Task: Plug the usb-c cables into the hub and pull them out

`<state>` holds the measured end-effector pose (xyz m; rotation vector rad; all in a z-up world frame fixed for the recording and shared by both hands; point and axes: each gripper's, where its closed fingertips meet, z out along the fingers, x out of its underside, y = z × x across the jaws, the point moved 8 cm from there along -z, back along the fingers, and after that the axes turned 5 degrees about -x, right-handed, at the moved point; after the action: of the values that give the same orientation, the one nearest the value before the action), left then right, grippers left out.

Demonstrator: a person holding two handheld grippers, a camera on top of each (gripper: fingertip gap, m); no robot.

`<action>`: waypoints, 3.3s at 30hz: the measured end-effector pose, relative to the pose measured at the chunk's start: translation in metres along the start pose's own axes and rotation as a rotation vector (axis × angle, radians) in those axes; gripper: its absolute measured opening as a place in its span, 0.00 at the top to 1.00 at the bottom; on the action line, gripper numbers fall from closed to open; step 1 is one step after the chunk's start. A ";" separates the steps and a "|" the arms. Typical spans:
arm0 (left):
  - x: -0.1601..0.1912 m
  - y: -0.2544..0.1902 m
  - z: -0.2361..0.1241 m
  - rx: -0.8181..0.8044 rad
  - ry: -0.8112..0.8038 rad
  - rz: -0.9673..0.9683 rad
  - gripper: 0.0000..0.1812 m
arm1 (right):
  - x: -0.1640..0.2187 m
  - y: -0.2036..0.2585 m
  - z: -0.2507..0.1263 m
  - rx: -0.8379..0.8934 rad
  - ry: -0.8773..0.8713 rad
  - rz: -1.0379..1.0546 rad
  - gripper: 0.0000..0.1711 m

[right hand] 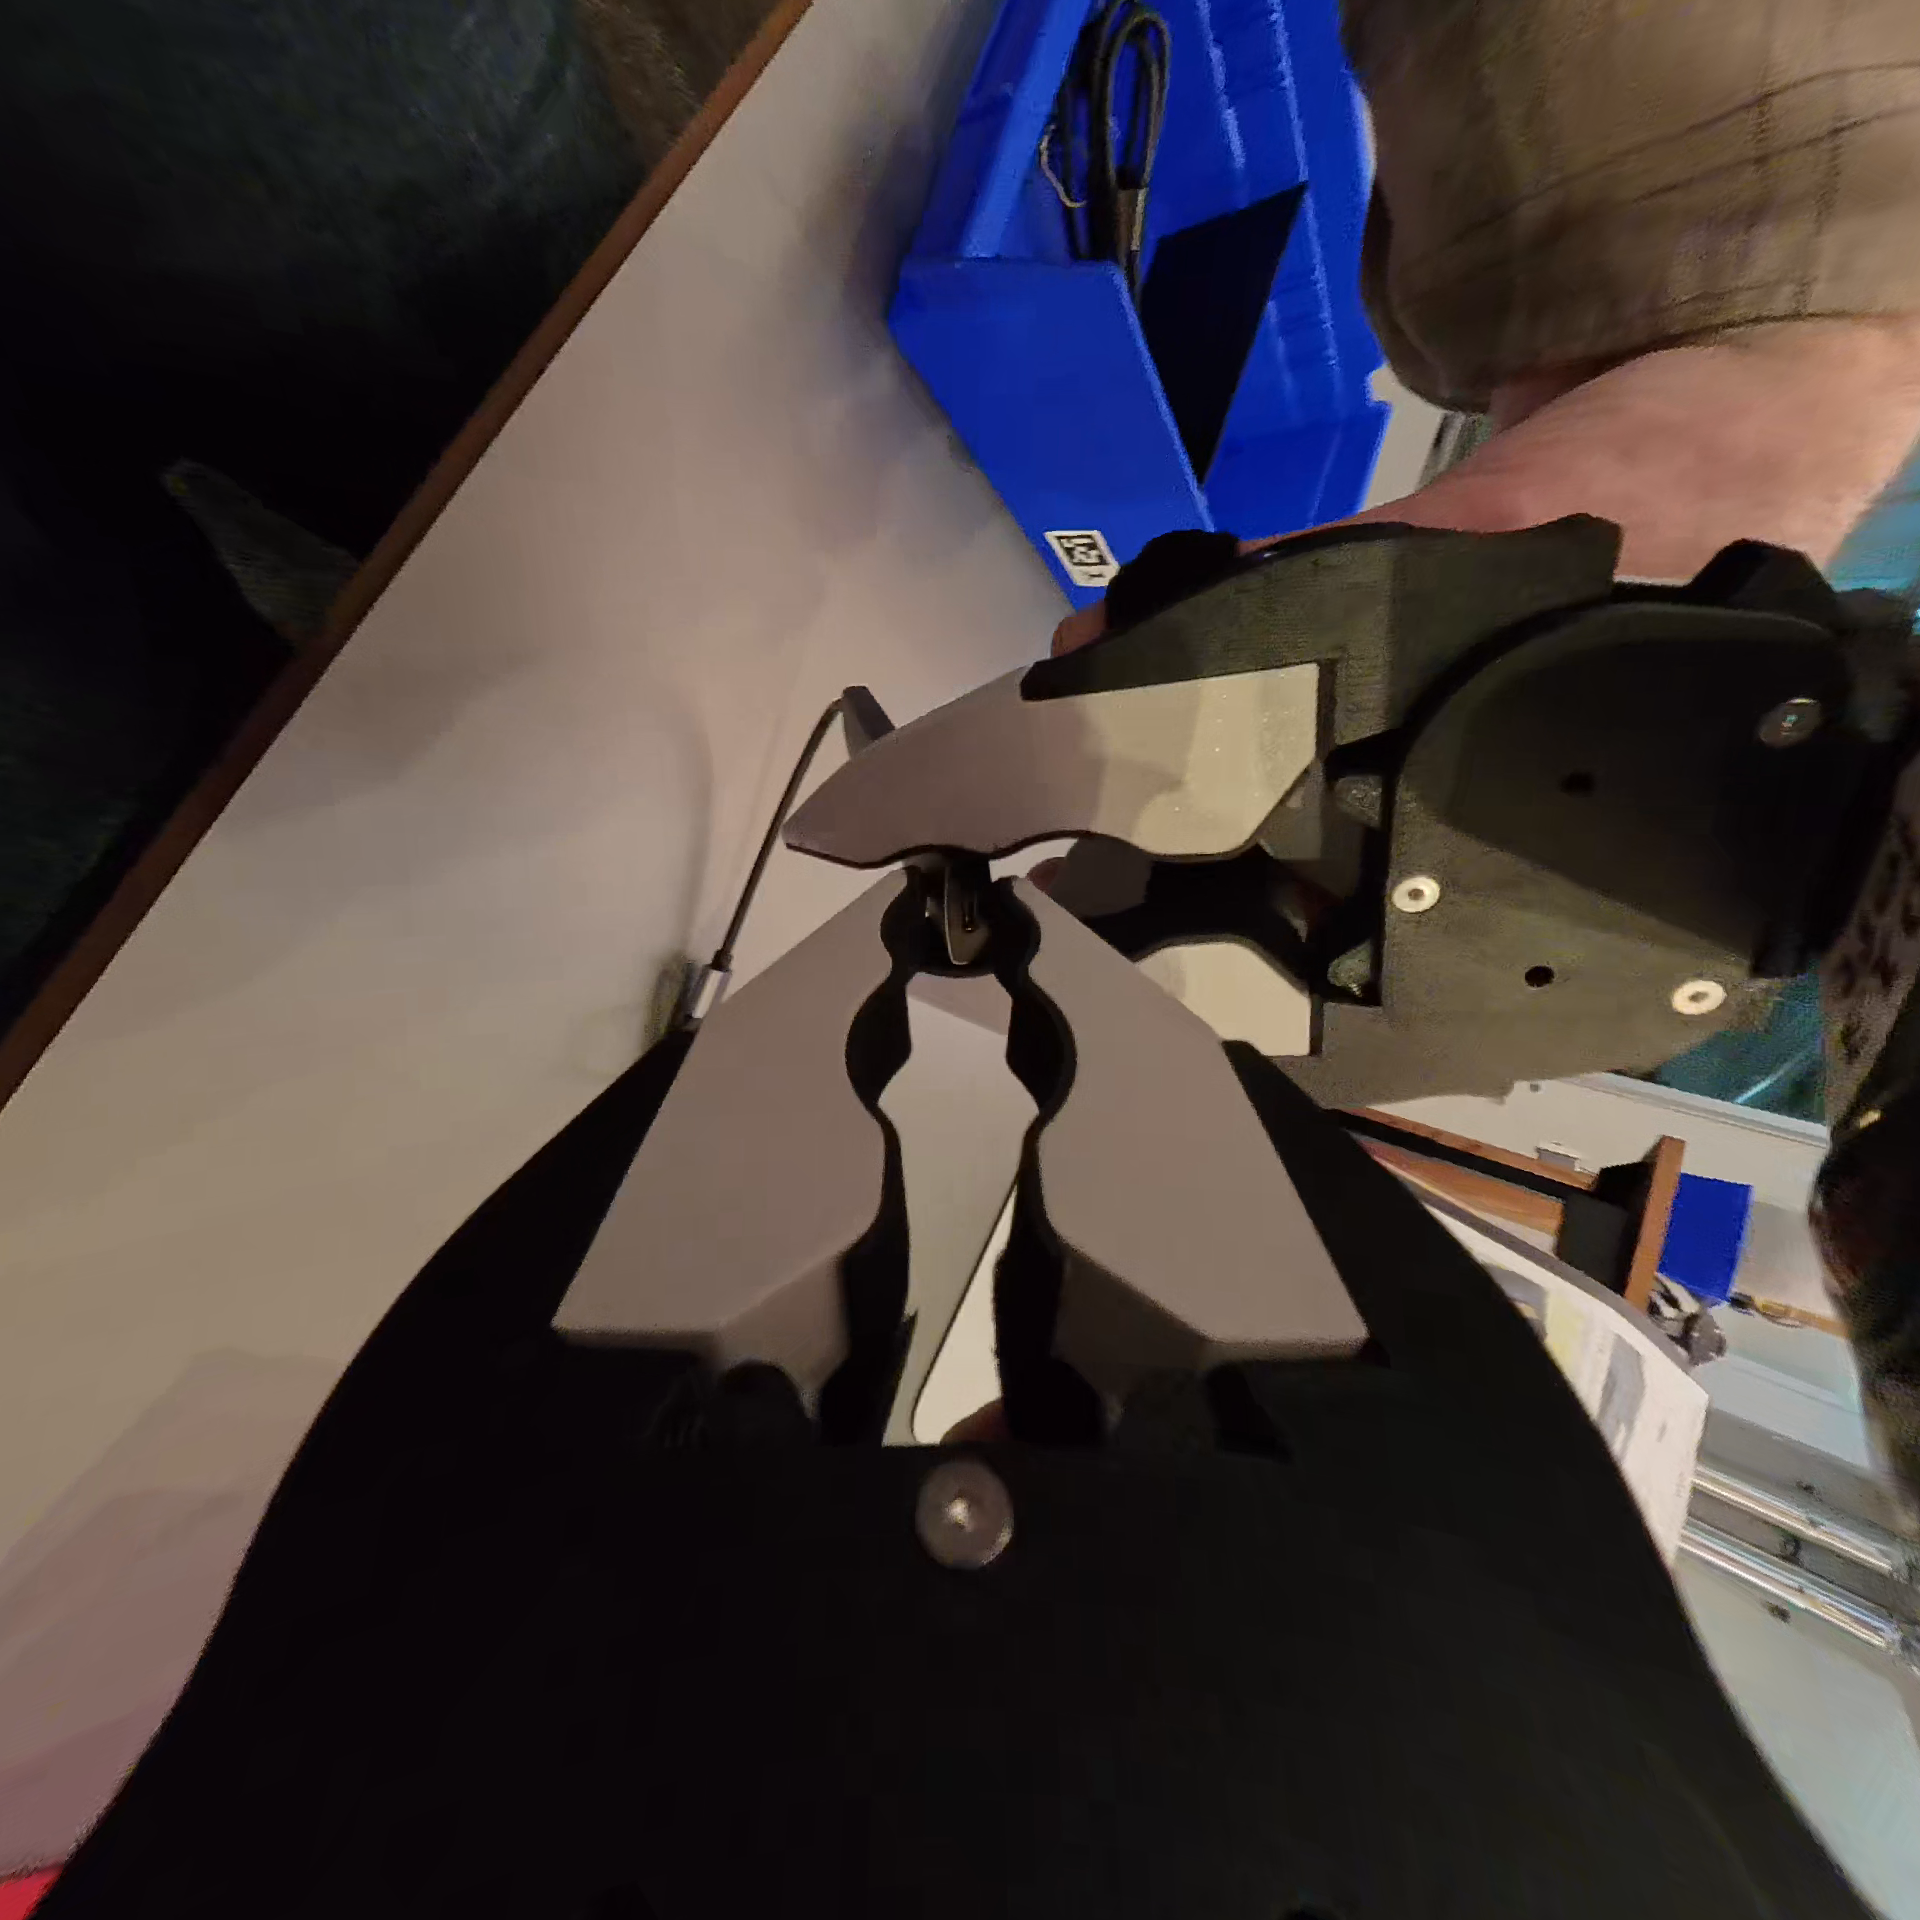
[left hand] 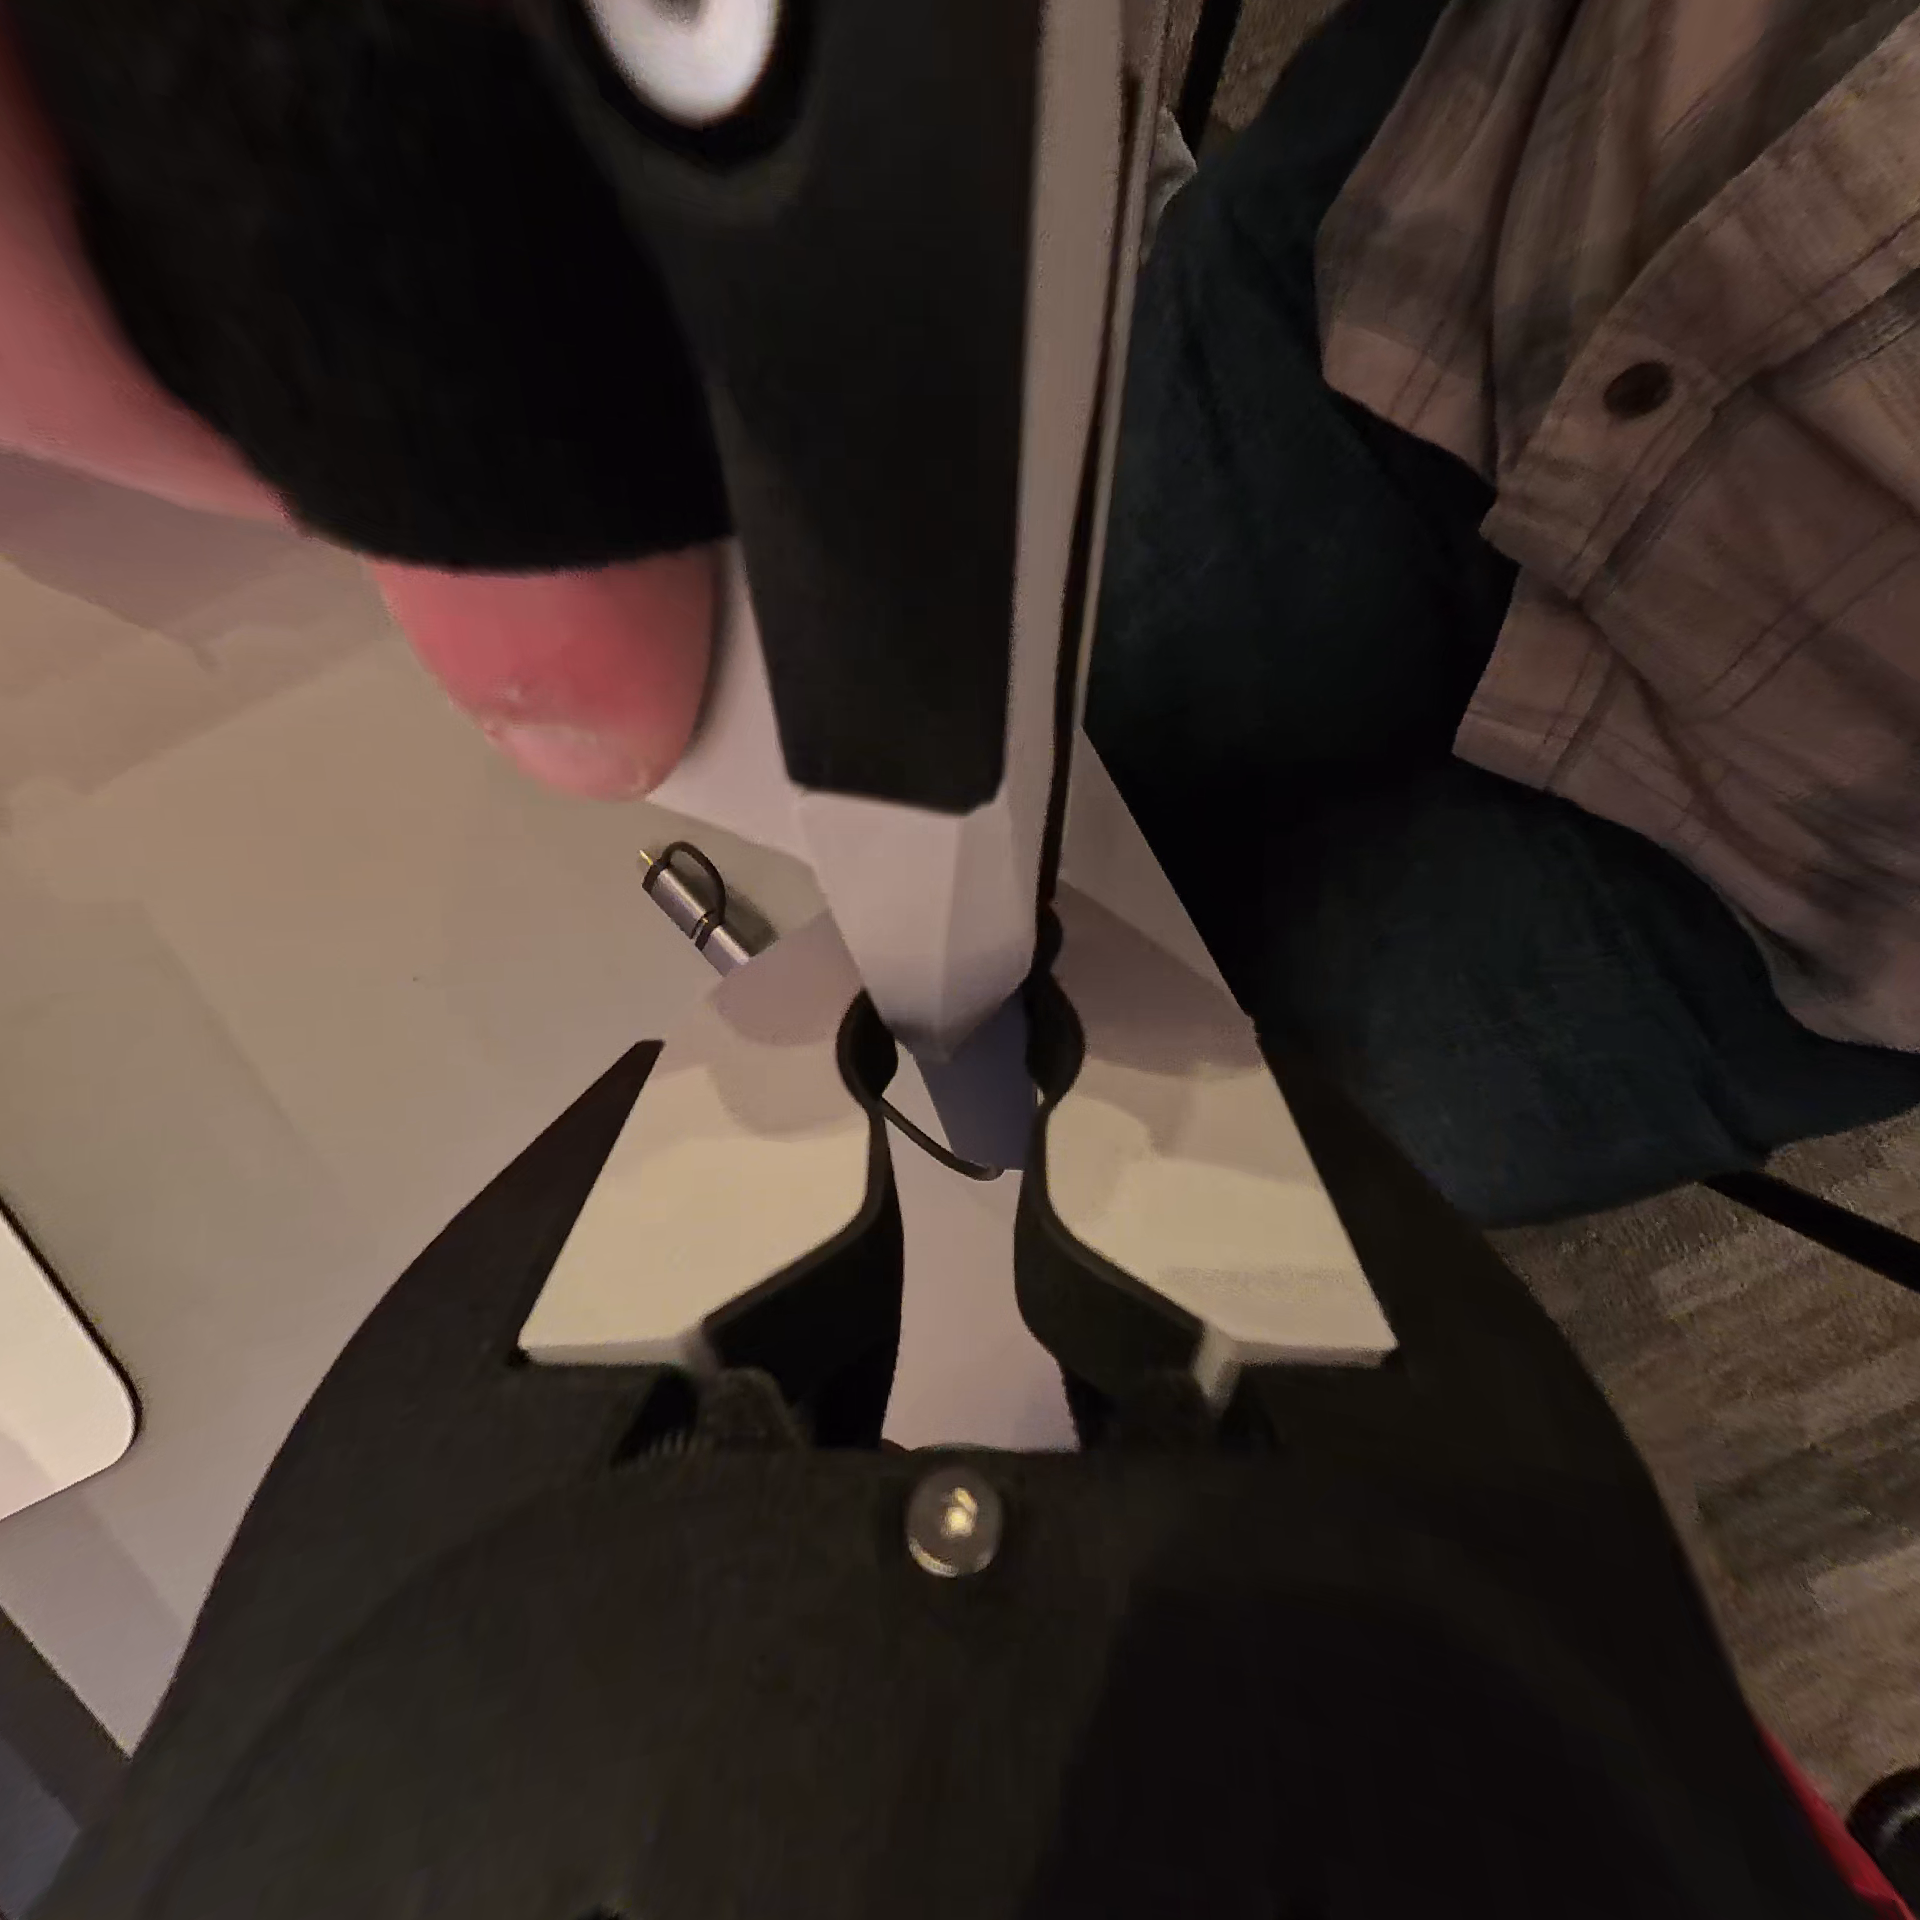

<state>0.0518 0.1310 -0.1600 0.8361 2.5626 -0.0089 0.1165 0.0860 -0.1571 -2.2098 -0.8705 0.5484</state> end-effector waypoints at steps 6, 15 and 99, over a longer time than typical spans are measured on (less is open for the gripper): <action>0.004 0.006 0.007 -0.042 0.045 -0.003 0.88 | 0.008 0.004 0.005 0.048 0.025 0.065 0.96; 0.013 0.026 -0.012 -0.320 0.130 -0.019 0.76 | 0.042 0.004 -0.011 0.132 0.121 0.171 0.96; 0.242 -0.071 -0.140 -0.962 0.309 -0.741 0.82 | 0.125 0.034 -0.097 0.173 0.136 1.000 0.83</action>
<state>-0.2189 0.2282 -0.1426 -0.4959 2.5127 1.0791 0.2741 0.1146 -0.1327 -2.3651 0.4123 0.8569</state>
